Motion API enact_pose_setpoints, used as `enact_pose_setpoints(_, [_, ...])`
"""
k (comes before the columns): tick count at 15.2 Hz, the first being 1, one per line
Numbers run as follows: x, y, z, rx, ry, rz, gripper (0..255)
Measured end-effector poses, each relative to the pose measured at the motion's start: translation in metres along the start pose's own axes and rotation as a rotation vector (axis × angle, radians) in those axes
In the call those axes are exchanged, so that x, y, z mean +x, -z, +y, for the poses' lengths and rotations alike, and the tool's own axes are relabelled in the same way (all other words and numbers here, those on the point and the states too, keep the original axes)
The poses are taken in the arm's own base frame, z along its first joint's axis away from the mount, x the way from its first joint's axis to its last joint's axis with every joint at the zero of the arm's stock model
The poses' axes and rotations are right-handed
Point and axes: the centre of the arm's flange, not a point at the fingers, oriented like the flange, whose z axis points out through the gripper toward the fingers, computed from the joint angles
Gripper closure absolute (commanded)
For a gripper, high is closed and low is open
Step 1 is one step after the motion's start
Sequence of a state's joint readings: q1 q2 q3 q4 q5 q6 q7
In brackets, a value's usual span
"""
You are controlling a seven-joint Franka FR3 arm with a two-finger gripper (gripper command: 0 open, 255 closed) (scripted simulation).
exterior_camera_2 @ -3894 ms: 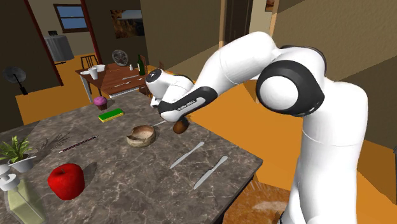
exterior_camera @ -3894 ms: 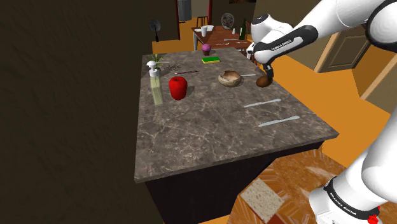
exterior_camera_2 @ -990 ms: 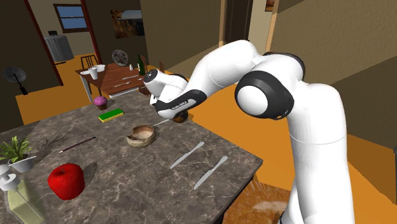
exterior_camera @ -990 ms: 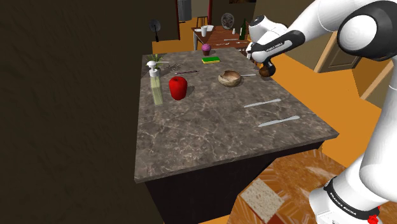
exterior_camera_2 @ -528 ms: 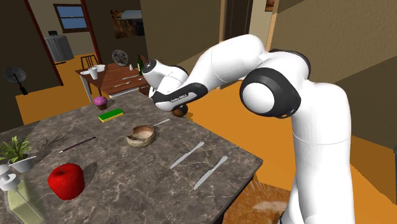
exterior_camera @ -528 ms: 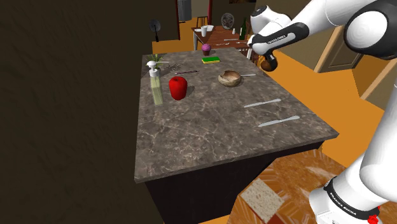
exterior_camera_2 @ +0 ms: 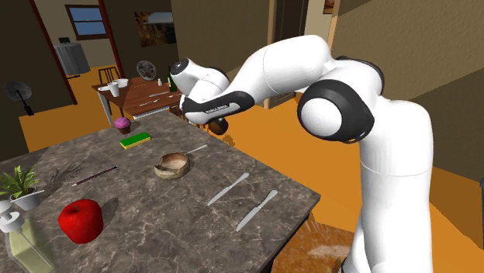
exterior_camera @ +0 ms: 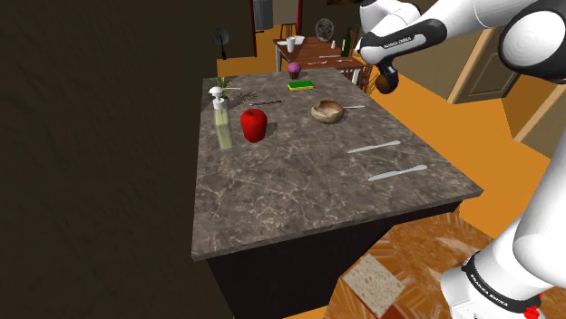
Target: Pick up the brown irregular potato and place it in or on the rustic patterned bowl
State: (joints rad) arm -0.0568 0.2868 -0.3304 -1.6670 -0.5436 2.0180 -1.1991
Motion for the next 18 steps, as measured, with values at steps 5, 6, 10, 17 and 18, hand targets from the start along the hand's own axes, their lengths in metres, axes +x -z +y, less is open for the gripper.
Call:
enact_pose_setpoints(5, [0.005, 0.021, 0.010, 0.000, -0.001, 0.000, 255])
enact_pose_setpoints(6, [0.013, 0.028, 0.014, 0.000, 0.000, 0.000, 255])
enact_pose_setpoints(10, [0.053, 0.052, 0.031, 0.000, 0.000, 0.000, 255])
enact_pose_setpoints(17, [0.131, 0.099, 0.060, -0.001, 0.000, -0.001, 255])
enact_pose_setpoints(18, [0.140, 0.106, 0.066, -0.001, 0.001, -0.001, 255])
